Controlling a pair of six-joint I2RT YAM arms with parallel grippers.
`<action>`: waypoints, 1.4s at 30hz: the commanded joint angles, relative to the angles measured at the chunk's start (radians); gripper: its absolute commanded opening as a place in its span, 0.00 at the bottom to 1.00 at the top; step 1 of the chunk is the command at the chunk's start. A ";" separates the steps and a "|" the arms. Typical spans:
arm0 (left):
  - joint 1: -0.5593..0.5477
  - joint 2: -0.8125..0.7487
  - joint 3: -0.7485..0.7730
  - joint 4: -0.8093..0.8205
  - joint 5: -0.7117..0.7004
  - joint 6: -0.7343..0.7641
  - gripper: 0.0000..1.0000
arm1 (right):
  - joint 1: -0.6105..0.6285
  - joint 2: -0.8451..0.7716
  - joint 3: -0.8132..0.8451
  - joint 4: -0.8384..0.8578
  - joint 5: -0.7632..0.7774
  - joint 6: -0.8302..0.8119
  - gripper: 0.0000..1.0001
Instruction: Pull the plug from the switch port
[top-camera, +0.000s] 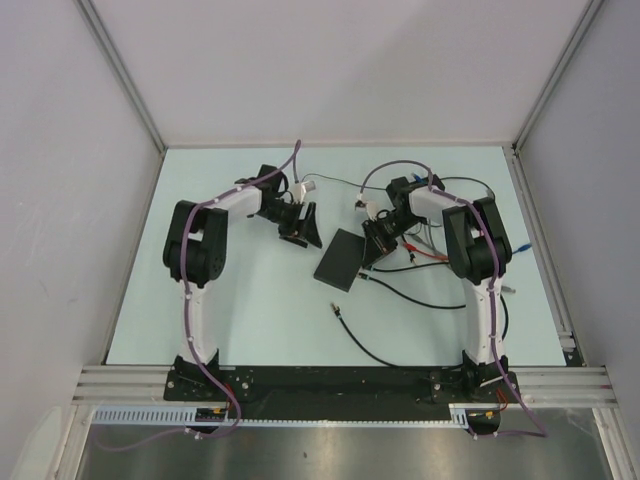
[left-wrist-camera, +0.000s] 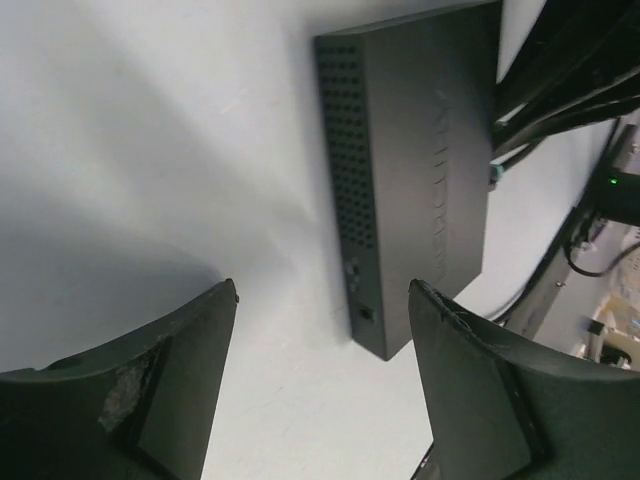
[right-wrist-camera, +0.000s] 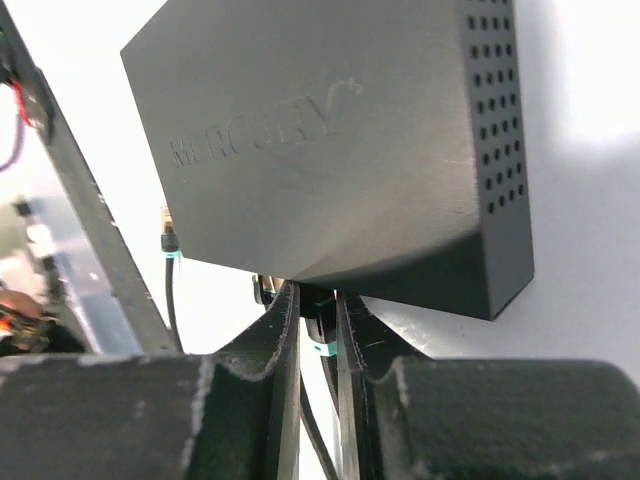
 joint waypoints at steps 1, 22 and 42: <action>-0.017 0.048 0.003 0.069 0.157 -0.044 0.76 | 0.012 -0.033 0.060 0.021 0.087 -0.107 0.00; -0.020 0.226 -0.018 0.195 0.286 -0.232 0.64 | 0.055 -0.054 0.126 0.018 -0.061 -0.112 0.00; 0.030 -0.285 -0.245 0.137 -0.171 -0.162 0.70 | -0.045 0.029 0.040 0.370 -0.381 0.458 0.00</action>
